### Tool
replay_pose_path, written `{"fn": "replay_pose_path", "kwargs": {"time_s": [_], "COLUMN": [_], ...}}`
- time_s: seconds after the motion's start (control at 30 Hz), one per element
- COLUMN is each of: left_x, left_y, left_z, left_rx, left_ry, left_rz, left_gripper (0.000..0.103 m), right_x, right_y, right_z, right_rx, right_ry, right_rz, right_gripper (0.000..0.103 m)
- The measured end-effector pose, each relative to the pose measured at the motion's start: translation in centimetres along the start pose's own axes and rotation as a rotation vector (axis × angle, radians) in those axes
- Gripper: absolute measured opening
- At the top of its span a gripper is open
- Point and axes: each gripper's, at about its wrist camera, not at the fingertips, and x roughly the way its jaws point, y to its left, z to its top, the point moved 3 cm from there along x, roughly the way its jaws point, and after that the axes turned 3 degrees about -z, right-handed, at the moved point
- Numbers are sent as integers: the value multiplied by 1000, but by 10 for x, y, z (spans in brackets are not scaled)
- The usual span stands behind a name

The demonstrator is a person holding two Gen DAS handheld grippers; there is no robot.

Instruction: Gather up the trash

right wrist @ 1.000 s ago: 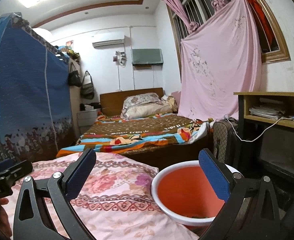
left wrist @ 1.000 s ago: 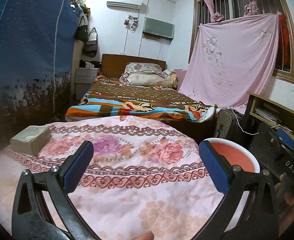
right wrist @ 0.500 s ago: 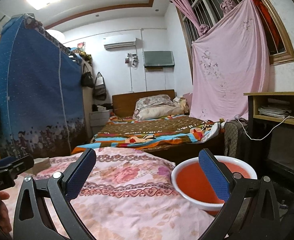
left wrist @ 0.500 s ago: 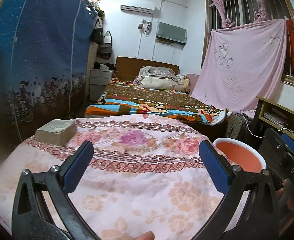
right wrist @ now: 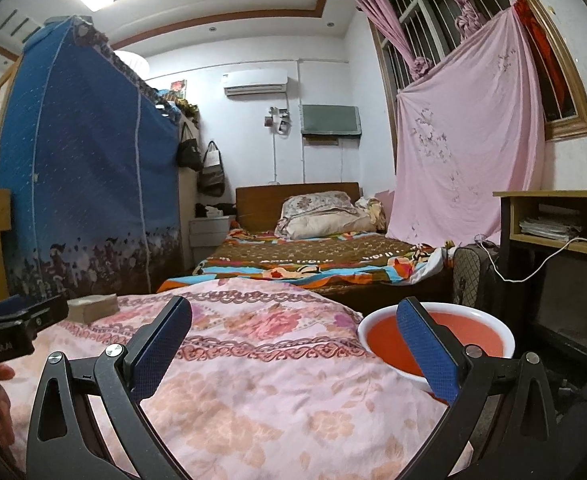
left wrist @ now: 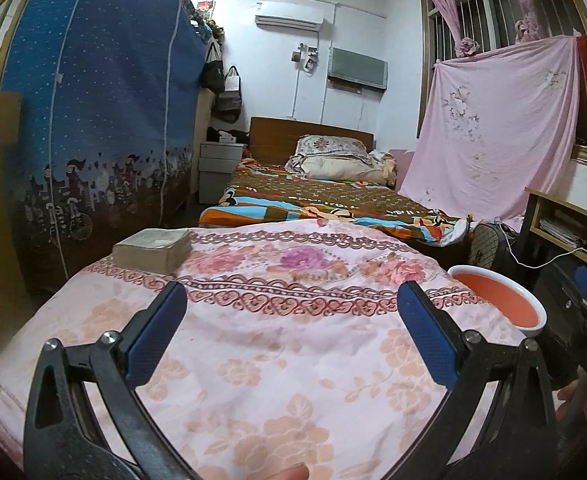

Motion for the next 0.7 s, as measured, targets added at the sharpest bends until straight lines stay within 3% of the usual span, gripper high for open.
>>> {"fn": "replay_pose_path", "kwargs": {"time_s": [0.7], "left_x": [-14], "left_y": [17], "left_z": [-26], "left_rx": [36], "left_ry": [-13], "left_rz": [59], "left_gripper": [91], "right_x": [-10], "right_y": [10], "right_z": [-32], "right_rx": [-14], "right_ry": [25], "right_rz": [-3], "right_gripper": [103]}}
